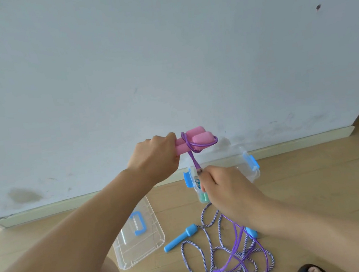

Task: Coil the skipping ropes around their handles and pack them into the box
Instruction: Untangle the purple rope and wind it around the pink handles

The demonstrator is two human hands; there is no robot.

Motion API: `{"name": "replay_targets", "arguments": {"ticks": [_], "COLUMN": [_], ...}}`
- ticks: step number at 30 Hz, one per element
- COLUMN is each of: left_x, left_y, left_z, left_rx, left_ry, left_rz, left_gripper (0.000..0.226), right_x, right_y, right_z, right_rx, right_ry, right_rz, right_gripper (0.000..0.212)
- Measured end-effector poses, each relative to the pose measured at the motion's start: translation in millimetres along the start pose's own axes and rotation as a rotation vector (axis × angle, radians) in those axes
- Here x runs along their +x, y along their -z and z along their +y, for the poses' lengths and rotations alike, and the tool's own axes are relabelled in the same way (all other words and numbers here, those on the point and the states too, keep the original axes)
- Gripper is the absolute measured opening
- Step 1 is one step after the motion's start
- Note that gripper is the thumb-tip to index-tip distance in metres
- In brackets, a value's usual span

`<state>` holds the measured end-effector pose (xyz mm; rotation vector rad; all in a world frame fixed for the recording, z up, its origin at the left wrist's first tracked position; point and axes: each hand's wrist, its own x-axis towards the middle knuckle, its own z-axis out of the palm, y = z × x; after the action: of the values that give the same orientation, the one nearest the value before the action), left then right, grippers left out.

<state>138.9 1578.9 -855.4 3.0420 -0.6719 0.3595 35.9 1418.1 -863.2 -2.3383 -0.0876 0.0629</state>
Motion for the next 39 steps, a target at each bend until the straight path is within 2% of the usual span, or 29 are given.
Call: {"name": "replay_targets", "arguments": {"ticks": [6,8,12,18,25,27,32,37,39], "left_x": [-4.8,-8.9,-15.6,-36.3,-37.7,-36.9,-36.5,-38.8,-37.8], "left_y": [-10.3,-12.4,-4.6,14.2,16.1,18.1,26.7,22.1,22.3], "left_z": [10.7,15.7,30.5,67.4,76.6,76.9,79.8,86.8,91.0], "left_rx": [0.223,0.259,0.264,0.154,0.132,0.122,0.106,0.130,0.124], "left_ry": [-0.109,-0.141,-0.225,-0.384,-0.396,-0.412,-0.441,-0.440,-0.460], "left_rz": [-0.133,-0.170,-0.127,-0.158,-0.140,-0.125,-0.083,-0.202,-0.180], "left_gripper": [0.006,0.012,0.021,0.009,0.012,0.015,0.011,0.009,0.011], "right_x": [1.5,7.6,31.1,72.3,73.7,78.2,87.7,79.4,80.5], "right_y": [29.6,45.5,66.5,88.3,84.3,84.1,70.0,71.5,70.8], "right_z": [-13.7,-16.0,-8.8,1.5,-7.9,-4.3,10.9,-17.0,-15.0], "right_rx": [-0.334,-0.445,-0.539,-0.387,-0.456,-0.472,-0.409,-0.411,-0.452], "right_ry": [0.263,0.293,0.326,0.364,0.586,0.548,0.418,0.588,0.571], "right_rz": [0.102,0.147,0.230,0.362,0.507,0.501,0.359,0.447,0.422], "right_gripper": [0.047,0.050,0.055,0.057,0.053,0.053,0.058,0.056,0.056]}}
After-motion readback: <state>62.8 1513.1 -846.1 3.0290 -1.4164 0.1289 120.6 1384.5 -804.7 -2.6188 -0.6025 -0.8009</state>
